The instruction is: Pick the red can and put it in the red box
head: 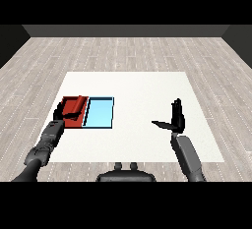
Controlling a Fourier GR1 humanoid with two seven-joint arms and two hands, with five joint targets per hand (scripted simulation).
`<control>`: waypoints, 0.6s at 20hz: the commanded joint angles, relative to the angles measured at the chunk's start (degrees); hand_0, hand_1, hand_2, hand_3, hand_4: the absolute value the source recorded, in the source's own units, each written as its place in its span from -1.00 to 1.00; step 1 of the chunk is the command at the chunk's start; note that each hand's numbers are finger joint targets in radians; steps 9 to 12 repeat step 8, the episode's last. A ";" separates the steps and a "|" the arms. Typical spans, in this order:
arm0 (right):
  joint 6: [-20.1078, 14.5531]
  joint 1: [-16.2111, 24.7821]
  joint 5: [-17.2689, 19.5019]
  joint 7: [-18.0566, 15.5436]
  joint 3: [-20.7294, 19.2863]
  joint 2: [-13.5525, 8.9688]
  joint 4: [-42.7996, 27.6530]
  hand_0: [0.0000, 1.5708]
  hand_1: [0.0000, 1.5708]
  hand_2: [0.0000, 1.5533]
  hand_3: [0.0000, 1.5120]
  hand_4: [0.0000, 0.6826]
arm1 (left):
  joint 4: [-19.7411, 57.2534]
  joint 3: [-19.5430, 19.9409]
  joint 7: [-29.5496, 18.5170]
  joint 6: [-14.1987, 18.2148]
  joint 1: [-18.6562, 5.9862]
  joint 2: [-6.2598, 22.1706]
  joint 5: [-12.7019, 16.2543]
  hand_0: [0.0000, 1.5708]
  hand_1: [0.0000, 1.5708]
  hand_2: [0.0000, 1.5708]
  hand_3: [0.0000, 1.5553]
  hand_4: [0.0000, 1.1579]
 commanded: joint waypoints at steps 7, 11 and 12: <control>5.43 1.54 -0.74 -0.50 1.00 -1.74 -3.69 -1.00 -1.00 -1.00 -1.00 -1.00 | -16.05 5.88 -19.46 -15.14 3.28 -3.36 8.03 -1.00 -1.00 -1.00 -1.00 -1.00; 5.03 1.68 -0.44 -0.77 1.88 -0.35 -3.43 -1.00 -1.00 -1.00 -1.00 -1.00 | -18.49 6.08 -21.29 -15.65 6.63 -2.87 8.67 -1.00 -1.00 -1.00 -1.00 -1.00; 5.03 1.68 -0.44 -0.77 1.88 -0.35 -3.43 -1.00 -1.00 -1.00 -1.00 -1.00 | -18.49 6.08 -21.29 -15.65 6.63 -2.87 8.67 -1.00 -1.00 -1.00 -1.00 -1.00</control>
